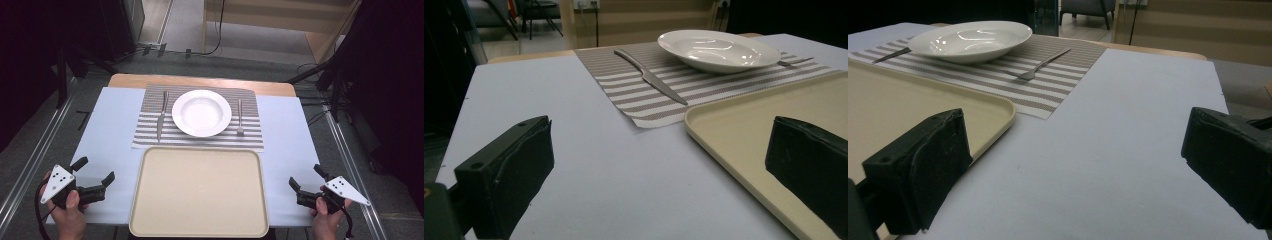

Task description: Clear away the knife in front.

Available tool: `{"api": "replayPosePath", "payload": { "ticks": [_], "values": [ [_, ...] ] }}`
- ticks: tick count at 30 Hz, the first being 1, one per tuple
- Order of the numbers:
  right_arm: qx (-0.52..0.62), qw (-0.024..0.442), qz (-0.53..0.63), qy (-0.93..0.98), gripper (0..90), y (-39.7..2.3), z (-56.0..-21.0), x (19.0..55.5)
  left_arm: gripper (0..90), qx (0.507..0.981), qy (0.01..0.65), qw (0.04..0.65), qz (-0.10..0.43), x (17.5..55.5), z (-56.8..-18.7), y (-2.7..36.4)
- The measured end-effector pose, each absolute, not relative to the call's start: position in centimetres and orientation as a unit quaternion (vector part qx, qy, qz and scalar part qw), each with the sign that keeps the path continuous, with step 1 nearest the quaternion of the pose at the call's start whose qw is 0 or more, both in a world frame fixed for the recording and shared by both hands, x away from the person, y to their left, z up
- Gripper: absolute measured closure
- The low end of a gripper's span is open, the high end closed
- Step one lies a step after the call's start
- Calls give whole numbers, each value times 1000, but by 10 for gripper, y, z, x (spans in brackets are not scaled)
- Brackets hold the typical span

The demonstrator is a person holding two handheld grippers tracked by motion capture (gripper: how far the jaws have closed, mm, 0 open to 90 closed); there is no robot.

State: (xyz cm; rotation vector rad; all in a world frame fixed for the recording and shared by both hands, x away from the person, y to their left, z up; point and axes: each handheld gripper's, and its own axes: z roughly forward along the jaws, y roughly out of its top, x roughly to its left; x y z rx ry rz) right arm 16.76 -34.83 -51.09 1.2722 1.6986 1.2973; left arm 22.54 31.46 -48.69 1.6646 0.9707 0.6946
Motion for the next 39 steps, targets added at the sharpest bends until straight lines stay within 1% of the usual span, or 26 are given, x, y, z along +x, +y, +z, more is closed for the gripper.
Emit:
{"api": "replayPosePath", "payload": {
  "ticks": [8,16,22,26,39],
  "values": [
    [480,322,493,651,0,-347,-511,168,0,691,409,527,278,227,-475,308],
    [477,322,490,654,0,-346,-511,168,0,687,420,533,261,237,-462,304],
    [474,323,489,657,0,-344,-512,169,0,699,426,516,251,250,-458,295],
    [469,324,489,660,0,-344,-513,168,0,701,428,517,241,258,-458,291],
    [468,326,488,661,0,-343,-513,169,0,717,410,512,236,285,-445,263]
  ]
}}
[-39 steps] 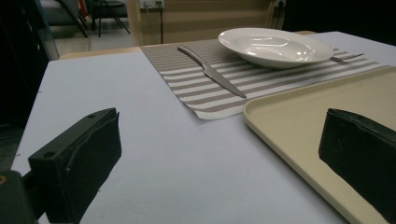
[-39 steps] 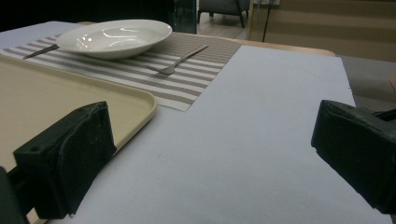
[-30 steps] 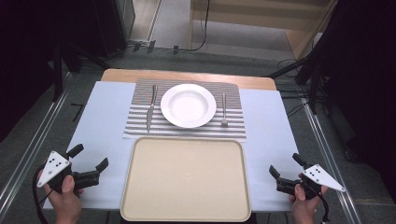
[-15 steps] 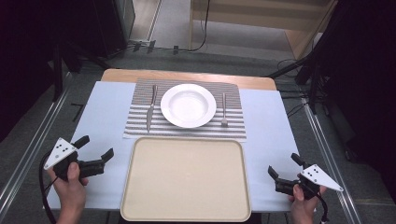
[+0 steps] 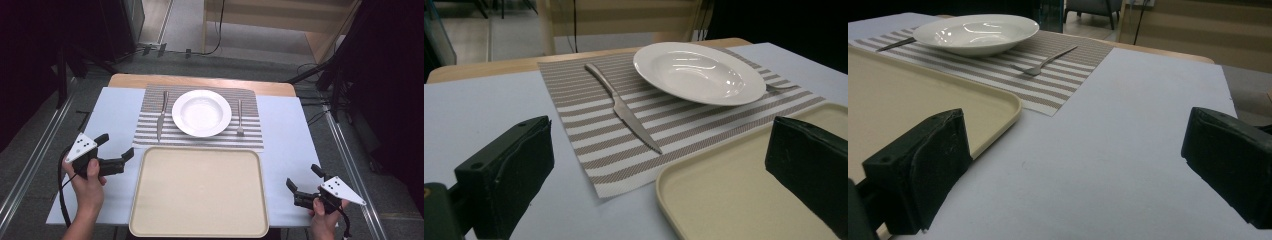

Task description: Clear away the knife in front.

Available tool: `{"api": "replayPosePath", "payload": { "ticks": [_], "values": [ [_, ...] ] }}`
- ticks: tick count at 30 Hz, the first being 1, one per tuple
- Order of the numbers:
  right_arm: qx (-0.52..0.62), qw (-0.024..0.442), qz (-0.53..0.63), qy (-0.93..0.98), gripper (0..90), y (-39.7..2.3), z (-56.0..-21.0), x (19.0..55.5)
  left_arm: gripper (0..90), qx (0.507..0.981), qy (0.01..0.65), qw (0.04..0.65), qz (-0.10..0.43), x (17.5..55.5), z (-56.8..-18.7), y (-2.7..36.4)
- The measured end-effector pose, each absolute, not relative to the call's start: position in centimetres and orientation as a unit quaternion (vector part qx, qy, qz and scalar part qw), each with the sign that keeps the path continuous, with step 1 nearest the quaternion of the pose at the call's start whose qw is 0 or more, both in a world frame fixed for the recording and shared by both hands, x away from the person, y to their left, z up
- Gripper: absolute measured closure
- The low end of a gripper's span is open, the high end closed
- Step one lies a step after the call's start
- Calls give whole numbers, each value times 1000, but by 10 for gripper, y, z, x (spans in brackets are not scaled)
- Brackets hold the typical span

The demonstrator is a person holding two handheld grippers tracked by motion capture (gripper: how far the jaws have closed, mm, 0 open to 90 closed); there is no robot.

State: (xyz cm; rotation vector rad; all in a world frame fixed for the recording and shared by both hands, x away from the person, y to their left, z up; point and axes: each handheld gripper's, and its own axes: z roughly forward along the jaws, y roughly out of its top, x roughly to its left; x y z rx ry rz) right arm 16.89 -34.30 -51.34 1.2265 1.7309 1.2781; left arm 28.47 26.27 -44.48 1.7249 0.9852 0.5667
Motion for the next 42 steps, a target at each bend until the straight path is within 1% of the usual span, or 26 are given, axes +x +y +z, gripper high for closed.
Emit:
{"api": "replayPosePath", "payload": {
  "ticks": [18,29,35,42],
  "values": [
    [467,326,485,663,0,-342,-514,168,0,733,396,506,224,326,-439,223],
    [467,327,485,663,0,-342,-514,169,0,741,397,494,221,352,-434,213],
    [466,327,485,664,0,-342,-515,169,0,740,394,494,231,362,-430,206],
    [465,327,485,664,0,-342,-515,169,0,746,397,484,229,377,-427,200]
  ]
}}
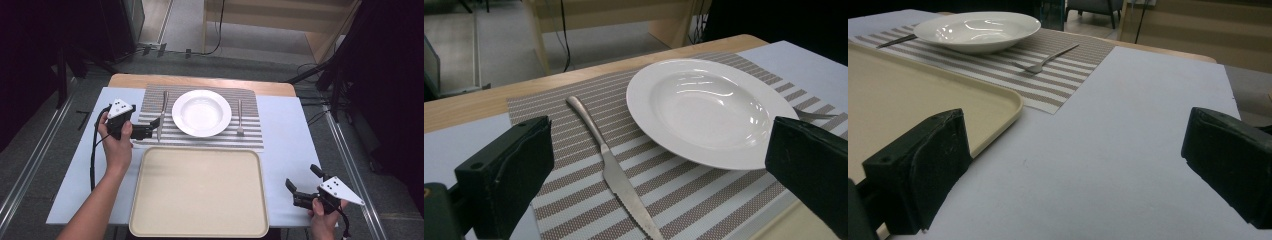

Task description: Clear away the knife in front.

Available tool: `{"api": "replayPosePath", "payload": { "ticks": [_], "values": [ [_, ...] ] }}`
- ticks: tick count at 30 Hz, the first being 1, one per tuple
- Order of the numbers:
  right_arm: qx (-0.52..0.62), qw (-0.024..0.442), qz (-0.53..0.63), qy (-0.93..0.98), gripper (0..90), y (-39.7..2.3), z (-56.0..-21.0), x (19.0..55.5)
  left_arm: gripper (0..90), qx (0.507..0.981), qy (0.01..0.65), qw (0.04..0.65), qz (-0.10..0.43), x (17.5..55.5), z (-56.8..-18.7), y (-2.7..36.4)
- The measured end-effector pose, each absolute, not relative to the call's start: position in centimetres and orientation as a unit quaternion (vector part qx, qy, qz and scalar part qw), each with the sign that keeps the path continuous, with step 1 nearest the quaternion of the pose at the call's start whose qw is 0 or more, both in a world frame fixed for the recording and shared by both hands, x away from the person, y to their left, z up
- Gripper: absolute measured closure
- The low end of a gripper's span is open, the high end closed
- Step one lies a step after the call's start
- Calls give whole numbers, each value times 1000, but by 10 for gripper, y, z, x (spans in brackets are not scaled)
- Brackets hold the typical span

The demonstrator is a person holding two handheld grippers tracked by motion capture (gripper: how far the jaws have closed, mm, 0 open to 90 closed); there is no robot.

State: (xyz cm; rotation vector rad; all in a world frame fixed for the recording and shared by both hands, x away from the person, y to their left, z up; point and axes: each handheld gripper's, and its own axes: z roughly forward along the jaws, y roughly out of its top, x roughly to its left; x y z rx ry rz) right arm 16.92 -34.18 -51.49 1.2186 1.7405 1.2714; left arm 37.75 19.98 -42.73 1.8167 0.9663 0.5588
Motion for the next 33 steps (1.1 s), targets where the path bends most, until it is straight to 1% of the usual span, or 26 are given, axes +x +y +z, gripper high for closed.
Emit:
{"api": "replayPosePath", "payload": {
  "ticks": [12,18,25,33],
  "values": [
    [467,323,488,663,0,-342,-515,169,0,760,403,463,216,404,-431,185],
    [465,323,489,663,0,-342,-515,169,0,758,408,463,210,416,-432,179],
    [464,321,491,663,0,-342,-515,169,0,761,413,455,208,427,-432,174],
    [466,321,493,661,0,-343,-515,170,0,770,421,439,194,443,-438,167]
  ]
}}
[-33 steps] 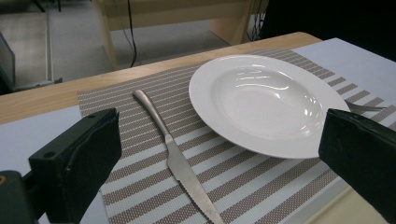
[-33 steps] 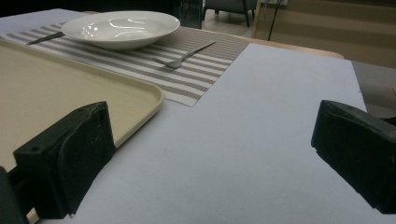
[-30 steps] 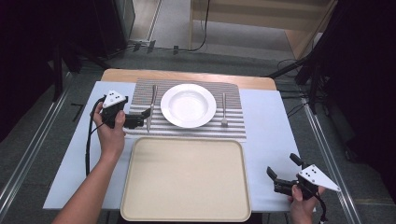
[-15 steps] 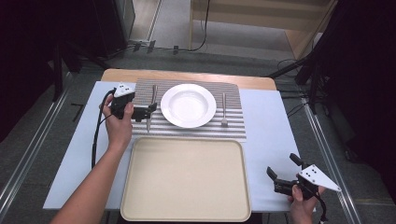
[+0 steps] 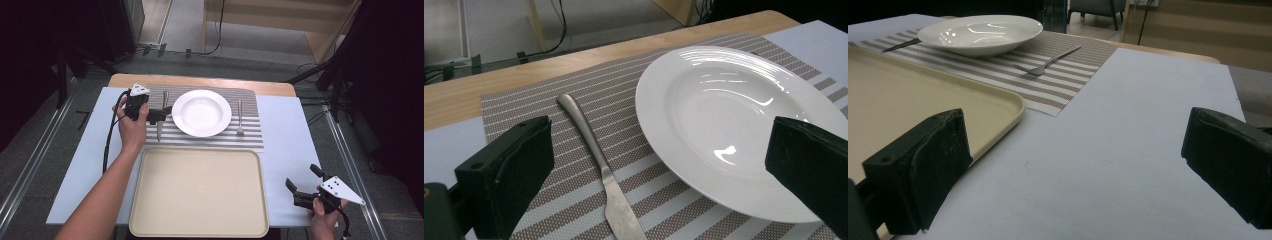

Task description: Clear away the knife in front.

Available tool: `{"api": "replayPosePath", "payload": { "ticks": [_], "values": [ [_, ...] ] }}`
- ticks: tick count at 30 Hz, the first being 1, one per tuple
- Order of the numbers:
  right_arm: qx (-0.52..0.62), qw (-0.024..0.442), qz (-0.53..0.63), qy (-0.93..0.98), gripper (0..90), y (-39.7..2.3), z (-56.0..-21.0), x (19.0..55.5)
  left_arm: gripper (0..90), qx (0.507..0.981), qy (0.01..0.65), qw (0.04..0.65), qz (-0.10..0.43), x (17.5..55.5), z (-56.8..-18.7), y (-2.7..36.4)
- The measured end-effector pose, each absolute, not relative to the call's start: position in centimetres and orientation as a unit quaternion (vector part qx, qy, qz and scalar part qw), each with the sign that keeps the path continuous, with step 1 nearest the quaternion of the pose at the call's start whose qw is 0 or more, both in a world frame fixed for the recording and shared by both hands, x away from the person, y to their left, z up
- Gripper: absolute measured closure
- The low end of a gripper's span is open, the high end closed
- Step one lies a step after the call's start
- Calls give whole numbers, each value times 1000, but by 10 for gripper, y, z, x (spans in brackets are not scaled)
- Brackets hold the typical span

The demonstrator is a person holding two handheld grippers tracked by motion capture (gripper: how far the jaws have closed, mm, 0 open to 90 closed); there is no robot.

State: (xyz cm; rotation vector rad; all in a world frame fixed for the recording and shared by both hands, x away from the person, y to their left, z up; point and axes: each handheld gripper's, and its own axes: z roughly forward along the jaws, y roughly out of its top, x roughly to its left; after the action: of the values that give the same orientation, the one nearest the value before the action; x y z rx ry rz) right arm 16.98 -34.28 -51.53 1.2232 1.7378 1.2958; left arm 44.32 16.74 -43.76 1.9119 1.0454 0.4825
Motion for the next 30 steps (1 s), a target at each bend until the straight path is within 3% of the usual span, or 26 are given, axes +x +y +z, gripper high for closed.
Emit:
{"api": "replayPosePath", "payload": {
  "ticks": [26,30],
  "values": [
    [463,318,494,664,0,-342,-516,171,0,783,466,384,148,494,-445,150],
    [463,319,493,664,0,-342,-516,171,112,782,501,339,152,504,-450,151]
  ]
}}
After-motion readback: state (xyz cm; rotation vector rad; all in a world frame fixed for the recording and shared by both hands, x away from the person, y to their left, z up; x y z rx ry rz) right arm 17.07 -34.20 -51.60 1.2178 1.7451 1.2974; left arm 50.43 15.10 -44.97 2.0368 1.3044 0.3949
